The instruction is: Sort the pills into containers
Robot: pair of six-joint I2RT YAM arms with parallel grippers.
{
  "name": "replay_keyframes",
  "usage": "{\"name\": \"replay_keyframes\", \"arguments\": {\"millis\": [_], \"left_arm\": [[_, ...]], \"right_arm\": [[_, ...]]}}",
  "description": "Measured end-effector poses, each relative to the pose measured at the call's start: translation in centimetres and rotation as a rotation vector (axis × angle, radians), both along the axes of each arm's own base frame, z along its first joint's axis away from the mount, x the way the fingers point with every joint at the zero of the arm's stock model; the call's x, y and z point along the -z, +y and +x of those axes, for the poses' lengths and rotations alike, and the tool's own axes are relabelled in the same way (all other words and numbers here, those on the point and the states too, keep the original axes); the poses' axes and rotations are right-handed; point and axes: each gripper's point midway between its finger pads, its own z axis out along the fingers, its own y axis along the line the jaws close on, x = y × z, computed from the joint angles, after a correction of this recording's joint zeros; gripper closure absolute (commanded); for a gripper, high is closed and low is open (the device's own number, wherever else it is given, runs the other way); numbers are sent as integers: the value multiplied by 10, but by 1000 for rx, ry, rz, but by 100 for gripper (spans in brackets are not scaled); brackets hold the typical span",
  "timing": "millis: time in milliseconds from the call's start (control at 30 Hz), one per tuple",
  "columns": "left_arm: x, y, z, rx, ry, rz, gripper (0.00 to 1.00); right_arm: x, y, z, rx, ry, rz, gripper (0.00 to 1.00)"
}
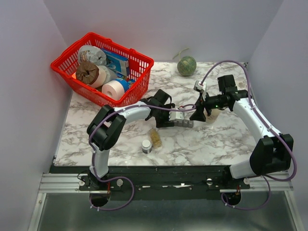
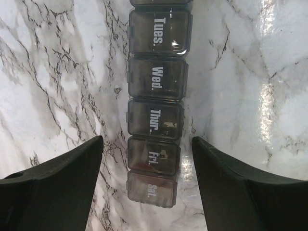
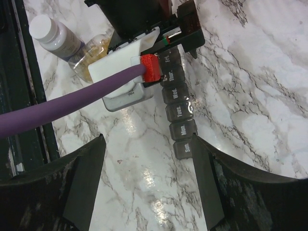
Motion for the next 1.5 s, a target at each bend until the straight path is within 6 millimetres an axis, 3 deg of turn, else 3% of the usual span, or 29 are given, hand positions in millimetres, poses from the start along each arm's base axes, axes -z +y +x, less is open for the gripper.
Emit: {"name": "replay_keyframes", "arguments": {"millis": [333, 433, 667, 800, 1000, 1300, 1500], "left_arm": [[2, -1, -6, 7, 11, 34, 36], [4, -4, -7, 13, 17, 46, 46], [5, -5, -7, 10, 11, 56, 83], [4, -5, -7, 1, 7, 54, 96], [-6, 4, -19, -27, 21, 47, 100], [-69, 10, -29, -75, -40, -59, 100], [-80, 21, -43, -102, -31, -82, 100]], "right_arm": [[-2, -2, -2, 3, -3, 3, 20], [-4, -3, -2, 4, -10, 6, 20], [-6, -5, -2, 9, -22, 7, 20], [-7, -5, -4, 6, -25, 9, 20], [-7, -6, -7, -9, -47, 8, 20], [5, -7, -17, -73, -76, -3, 20], [6, 3, -27, -146, -141, -13, 18]]}}
